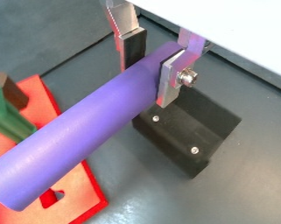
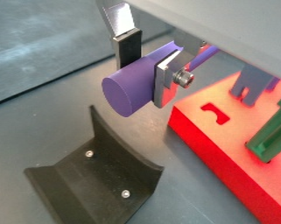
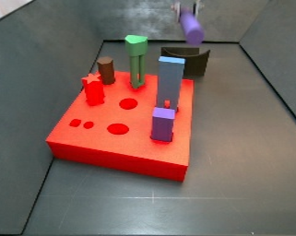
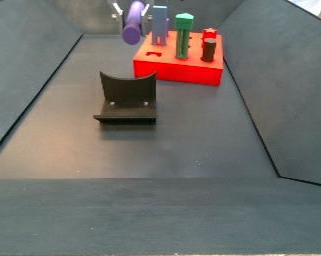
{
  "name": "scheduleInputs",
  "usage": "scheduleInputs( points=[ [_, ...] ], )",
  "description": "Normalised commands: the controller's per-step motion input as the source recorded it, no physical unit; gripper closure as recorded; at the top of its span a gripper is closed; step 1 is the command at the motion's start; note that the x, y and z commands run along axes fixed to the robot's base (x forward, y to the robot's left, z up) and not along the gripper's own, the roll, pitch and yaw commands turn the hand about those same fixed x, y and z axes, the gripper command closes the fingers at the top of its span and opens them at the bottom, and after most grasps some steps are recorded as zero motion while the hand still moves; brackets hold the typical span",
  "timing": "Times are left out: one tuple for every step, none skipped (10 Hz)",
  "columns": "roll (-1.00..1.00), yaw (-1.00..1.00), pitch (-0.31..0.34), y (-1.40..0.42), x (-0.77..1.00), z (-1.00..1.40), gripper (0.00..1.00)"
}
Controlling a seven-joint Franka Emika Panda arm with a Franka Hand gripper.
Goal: Pick up the round object. Move up. Place the round object on the fixture. Regrasp the round object. Move to above the board. Insert the round object.
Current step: Place the round object on the fixture.
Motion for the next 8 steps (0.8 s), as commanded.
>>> scheduleInputs(
  points=[
    [-1.00, 0.05, 0.175, 1.00, 0.16, 0.28, 1.00],
    [-1.00, 0.02, 0.198, 1.00, 0.18, 0.25, 1.00],
    [-0.96, -0.02, 0.238, 0.76, 0.16, 0.12, 1.00],
    [-0.85, -0.04, 0.233, 0.65, 0.15, 0.07, 1.00],
    [-0.57, -0.09, 0.197, 0.38, 0.14, 0.02, 1.00],
    [-0.46, -0.10, 0.183, 0.28, 0.12, 0.01, 1.00],
    [-0.27, -0.11, 0.142, 0.08, 0.10, 0.00, 1.00],
    [-1.00, -0.18, 0.039, 0.06, 0.11, -1.00, 1.00]
  ],
)
